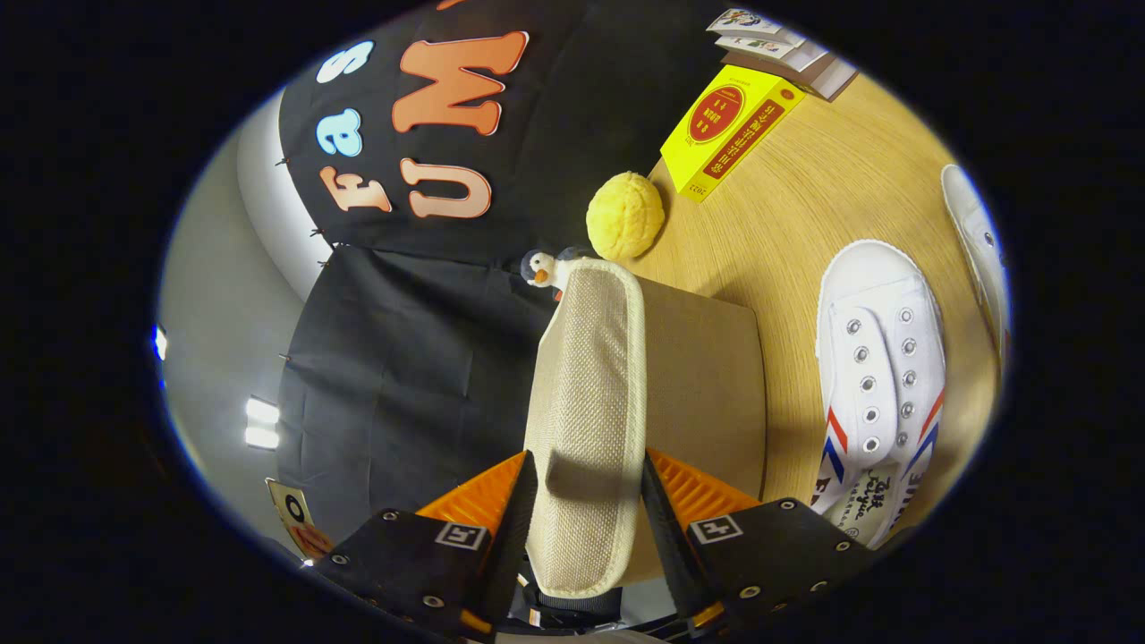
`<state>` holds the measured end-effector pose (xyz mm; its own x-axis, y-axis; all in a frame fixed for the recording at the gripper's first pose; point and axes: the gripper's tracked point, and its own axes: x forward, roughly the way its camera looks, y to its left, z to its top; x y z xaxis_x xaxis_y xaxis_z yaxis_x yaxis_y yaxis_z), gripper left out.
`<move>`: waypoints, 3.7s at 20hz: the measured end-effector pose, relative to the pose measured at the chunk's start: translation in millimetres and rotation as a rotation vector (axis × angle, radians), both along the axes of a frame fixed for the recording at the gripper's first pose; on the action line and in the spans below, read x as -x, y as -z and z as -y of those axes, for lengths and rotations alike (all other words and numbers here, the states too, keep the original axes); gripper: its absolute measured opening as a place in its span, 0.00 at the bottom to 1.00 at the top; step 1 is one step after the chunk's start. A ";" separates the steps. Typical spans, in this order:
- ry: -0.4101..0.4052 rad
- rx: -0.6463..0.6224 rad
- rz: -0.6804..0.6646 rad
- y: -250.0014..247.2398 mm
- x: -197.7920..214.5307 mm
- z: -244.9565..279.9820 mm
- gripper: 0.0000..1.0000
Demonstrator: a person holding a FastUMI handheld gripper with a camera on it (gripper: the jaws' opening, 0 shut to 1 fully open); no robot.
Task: Open the storage box then place both shoes into the box .Put the left shoe in first, then the right shoe, with the right side of both shoes facing outward in a uniform manner.
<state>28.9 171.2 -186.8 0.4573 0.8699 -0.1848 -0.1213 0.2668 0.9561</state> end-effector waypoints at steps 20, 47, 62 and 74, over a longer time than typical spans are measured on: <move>-0.034 -0.012 0.293 -190.3 3.2 -81.8 0.06; 0.124 0.546 0.406 -145.7 -40.4 -99.7 0.98; 0.291 0.826 0.233 -53.1 -24.6 71.5 0.98; 0.159 1.016 -0.019 61.2 9.9 132.6 0.66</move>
<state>19.0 38.6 -248.0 0.5434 0.2281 -0.8079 -0.0011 0.9626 0.2710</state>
